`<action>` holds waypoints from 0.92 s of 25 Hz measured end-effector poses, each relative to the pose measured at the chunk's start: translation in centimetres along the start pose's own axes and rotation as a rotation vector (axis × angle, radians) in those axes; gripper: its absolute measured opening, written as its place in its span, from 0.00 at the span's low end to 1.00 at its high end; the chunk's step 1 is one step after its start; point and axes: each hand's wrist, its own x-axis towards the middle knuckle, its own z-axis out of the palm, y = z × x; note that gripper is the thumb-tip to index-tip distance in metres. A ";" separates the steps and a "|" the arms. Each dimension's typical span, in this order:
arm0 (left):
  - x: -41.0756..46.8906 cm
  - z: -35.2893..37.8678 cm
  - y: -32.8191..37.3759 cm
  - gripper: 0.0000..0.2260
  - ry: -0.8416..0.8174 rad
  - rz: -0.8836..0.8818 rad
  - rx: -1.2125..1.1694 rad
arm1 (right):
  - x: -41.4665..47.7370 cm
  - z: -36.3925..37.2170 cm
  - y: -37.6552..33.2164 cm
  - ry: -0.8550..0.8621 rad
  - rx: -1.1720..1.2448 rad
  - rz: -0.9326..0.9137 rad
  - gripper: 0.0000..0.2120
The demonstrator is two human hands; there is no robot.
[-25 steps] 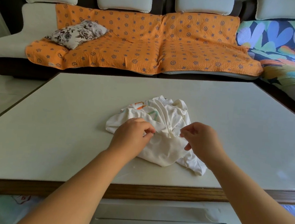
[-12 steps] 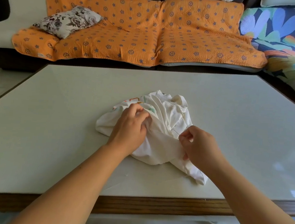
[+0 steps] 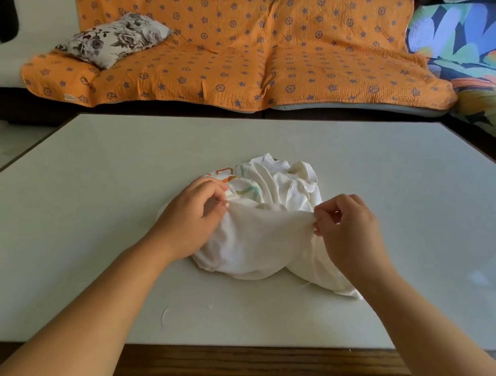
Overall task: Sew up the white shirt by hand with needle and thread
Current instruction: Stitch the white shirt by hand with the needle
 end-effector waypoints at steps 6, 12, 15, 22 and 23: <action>-1.2 -2.5 3.3 0.06 0.006 -0.050 -0.376 | 0.0 0.2 -0.5 0.072 0.100 -0.055 0.08; -2.3 -2.4 2.2 0.16 -0.213 -0.122 0.222 | -0.5 0.6 -0.9 0.013 0.120 -0.041 0.11; -2.3 -1.1 3.0 0.28 -0.112 0.020 0.515 | -0.6 0.8 -0.9 -0.016 0.132 -0.029 0.10; -0.2 3.0 4.4 0.16 -0.134 0.069 0.203 | -0.8 0.6 -1.8 0.016 0.211 -0.042 0.08; -0.1 3.3 4.3 0.11 -0.130 0.044 0.139 | -0.9 0.5 -1.8 0.012 0.215 -0.037 0.08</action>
